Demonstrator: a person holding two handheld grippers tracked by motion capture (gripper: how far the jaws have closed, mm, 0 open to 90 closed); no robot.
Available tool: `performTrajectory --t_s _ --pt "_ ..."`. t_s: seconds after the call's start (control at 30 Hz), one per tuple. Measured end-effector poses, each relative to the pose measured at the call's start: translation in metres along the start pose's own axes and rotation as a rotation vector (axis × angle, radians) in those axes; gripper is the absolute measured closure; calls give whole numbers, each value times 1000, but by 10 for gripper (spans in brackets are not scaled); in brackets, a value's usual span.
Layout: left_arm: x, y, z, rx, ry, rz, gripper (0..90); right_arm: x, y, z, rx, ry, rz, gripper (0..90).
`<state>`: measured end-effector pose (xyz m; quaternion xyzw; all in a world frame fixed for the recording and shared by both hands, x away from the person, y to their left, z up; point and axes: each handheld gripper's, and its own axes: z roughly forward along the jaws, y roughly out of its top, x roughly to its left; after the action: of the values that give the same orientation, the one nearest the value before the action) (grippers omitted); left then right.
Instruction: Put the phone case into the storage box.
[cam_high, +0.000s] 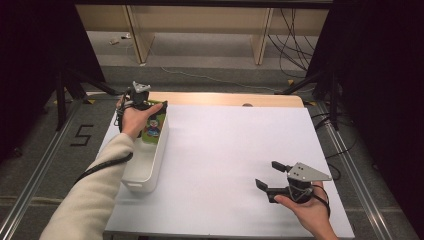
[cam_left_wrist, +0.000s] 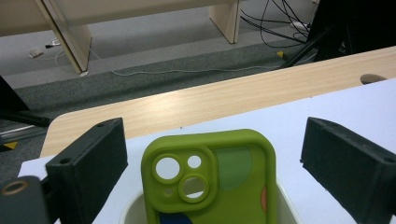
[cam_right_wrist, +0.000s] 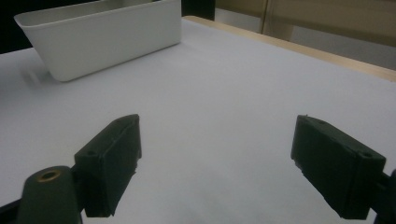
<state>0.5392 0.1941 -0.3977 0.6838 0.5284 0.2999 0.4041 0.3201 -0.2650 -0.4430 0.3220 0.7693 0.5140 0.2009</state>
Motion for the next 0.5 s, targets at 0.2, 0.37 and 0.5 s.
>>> performTrajectory --t_s 0.2,0.37,0.5 --pt "-1 0 -6 -6 -11 3 69 0 0 0 0 -1 -1 172" --pt "-1 -1 -9 -7 -14 0 72 0 0 0 -1 -2 -2 172" --pt "-1 -2 -12 -7 -26 7 73 0 0 0 -1 -2 -2 172"
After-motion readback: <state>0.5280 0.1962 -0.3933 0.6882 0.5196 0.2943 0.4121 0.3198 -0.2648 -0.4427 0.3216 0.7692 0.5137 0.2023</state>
